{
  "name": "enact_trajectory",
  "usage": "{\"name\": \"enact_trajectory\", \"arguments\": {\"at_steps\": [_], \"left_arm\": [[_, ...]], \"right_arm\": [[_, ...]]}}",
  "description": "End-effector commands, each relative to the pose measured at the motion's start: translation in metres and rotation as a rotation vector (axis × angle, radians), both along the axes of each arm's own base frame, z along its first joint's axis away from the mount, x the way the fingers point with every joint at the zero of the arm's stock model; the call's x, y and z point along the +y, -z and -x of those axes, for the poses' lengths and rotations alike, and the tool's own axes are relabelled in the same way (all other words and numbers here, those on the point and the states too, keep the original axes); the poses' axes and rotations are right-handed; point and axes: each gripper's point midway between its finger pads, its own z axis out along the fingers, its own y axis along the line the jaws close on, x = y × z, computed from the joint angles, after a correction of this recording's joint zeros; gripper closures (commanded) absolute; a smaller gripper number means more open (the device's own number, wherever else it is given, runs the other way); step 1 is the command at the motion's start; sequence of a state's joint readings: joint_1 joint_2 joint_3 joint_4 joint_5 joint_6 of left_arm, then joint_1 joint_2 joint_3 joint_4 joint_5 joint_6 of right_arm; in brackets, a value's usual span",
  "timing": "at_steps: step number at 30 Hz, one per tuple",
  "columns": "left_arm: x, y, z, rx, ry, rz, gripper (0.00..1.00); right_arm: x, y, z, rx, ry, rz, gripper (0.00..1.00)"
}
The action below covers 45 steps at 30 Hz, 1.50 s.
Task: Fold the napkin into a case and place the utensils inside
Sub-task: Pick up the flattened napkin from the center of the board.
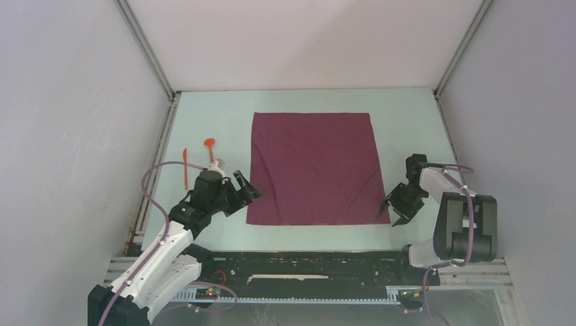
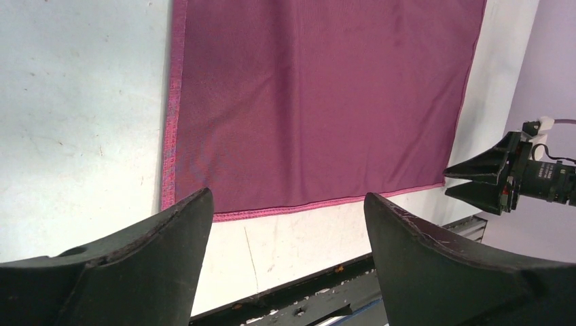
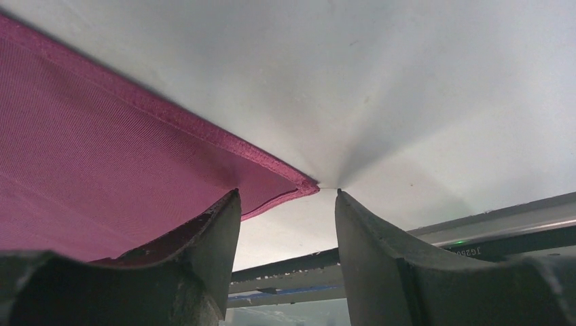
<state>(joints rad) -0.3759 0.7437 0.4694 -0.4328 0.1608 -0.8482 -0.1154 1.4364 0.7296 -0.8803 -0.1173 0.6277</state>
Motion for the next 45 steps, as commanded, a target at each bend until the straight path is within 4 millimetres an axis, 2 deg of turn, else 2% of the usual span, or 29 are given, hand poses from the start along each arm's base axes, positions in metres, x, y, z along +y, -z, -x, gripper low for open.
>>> {"name": "enact_trajectory", "arguments": {"at_steps": [1,8,13,17,19,25,27,34,45], "left_arm": [[-0.002,-0.005,0.000,-0.014,0.007,0.005,0.11],[-0.001,-0.007,0.001,-0.018,0.006,0.006,0.12],[0.003,-0.012,0.003,-0.027,0.000,-0.013,0.11],[0.006,-0.009,0.004,-0.020,-0.006,-0.026,0.11],[0.007,-0.004,0.005,-0.005,-0.003,-0.036,0.11],[0.008,0.001,0.007,0.009,-0.004,-0.044,0.11],[0.008,0.001,0.007,0.009,-0.006,-0.044,0.11],[0.007,0.001,0.005,0.010,0.001,-0.045,0.11],[0.006,0.006,0.006,0.024,0.006,-0.046,0.11]], "right_arm": [[-0.001,0.006,-0.004,-0.002,0.016,0.005,0.39],[-0.005,0.020,-0.001,0.036,0.020,0.038,0.44],[0.000,0.029,0.002,0.063,0.024,0.023,0.61],[0.001,0.032,0.000,0.056,0.024,0.028,0.70],[0.000,0.034,0.000,0.053,0.021,0.033,0.68],[-0.002,0.027,0.005,0.060,-0.002,0.061,0.48],[-0.003,0.024,0.006,0.057,-0.002,0.073,0.45],[-0.015,0.017,-0.001,0.056,0.002,0.135,0.43],[-0.028,0.029,-0.007,0.076,-0.006,0.190,0.48]]}}
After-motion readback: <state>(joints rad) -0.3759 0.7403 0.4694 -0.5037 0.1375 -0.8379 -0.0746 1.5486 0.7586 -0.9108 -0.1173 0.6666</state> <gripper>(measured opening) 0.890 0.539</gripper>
